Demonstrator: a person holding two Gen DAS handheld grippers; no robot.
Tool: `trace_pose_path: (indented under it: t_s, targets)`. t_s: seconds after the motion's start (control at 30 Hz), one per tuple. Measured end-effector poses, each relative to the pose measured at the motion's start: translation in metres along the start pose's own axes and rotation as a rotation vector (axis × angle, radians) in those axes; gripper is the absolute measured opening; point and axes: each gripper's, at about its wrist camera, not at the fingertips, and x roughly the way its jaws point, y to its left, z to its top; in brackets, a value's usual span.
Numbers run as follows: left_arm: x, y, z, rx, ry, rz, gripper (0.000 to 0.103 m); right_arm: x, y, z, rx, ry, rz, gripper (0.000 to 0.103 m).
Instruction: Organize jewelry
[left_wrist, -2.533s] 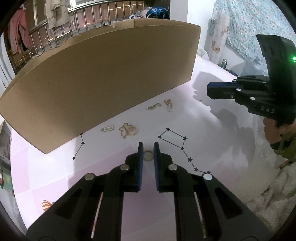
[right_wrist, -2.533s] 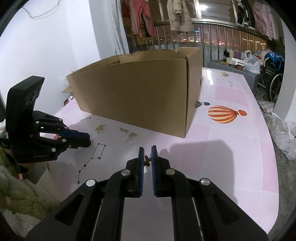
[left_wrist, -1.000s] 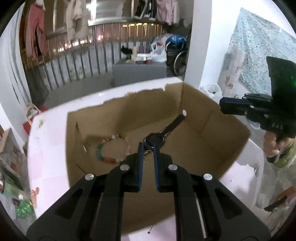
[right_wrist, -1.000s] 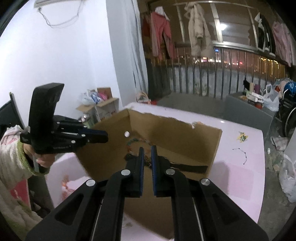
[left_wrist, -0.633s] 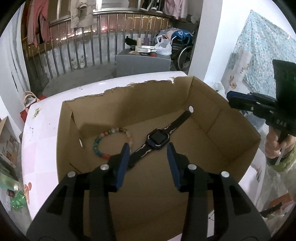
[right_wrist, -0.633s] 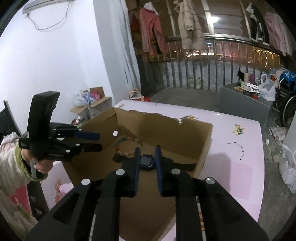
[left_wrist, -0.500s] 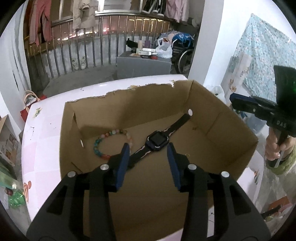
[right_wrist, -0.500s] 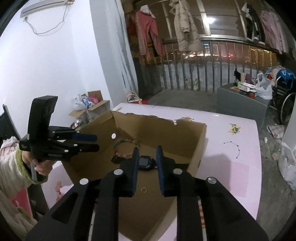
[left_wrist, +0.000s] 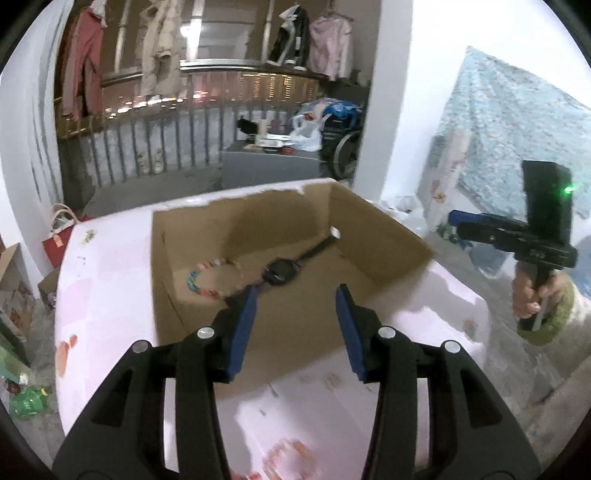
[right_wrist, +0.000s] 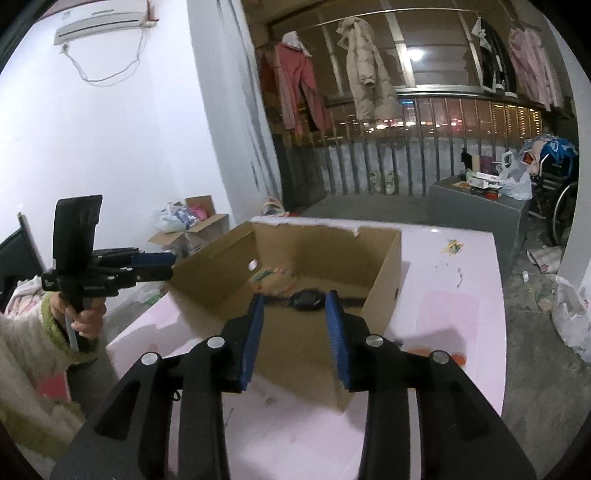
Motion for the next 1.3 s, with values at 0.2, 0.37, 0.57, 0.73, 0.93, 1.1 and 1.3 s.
trace_pose_path:
  t_s: [0.2, 0.37, 0.57, 0.73, 0.93, 1.1, 1.3]
  targets:
    - [0.003, -0.025, -0.036, 0.037, 0.058, -0.098, 0.042, 0.008, 0.016, -0.035, -0.019, 0.094, 0.045, 0.035]
    - [0.032, -0.043, -0.056, 0.101, 0.115, -0.111, 0.042, 0.031, 0.019, -0.052, -0.047, 0.168, 0.077, 0.035]
    - [0.068, -0.056, -0.073, 0.178, 0.182, -0.080, 0.042, 0.059, 0.018, -0.063, -0.089, 0.241, 0.106, 0.035]
    - [0.082, -0.056, -0.077, 0.172, 0.209, -0.080, 0.033, 0.076, 0.014, -0.063, -0.113, 0.278, 0.119, 0.035]
    - [0.089, -0.051, -0.081, 0.158, 0.229, -0.074, 0.021, 0.091, 0.014, -0.063, -0.129, 0.303, 0.128, 0.032]
    - [0.089, -0.055, -0.086, 0.167, 0.241, -0.075, 0.015, 0.105, 0.017, -0.064, -0.136, 0.336, 0.133, 0.024]
    - [0.090, -0.057, -0.091, 0.176, 0.256, -0.073, 0.012, 0.119, 0.016, -0.069, -0.131, 0.380, 0.107, 0.014]
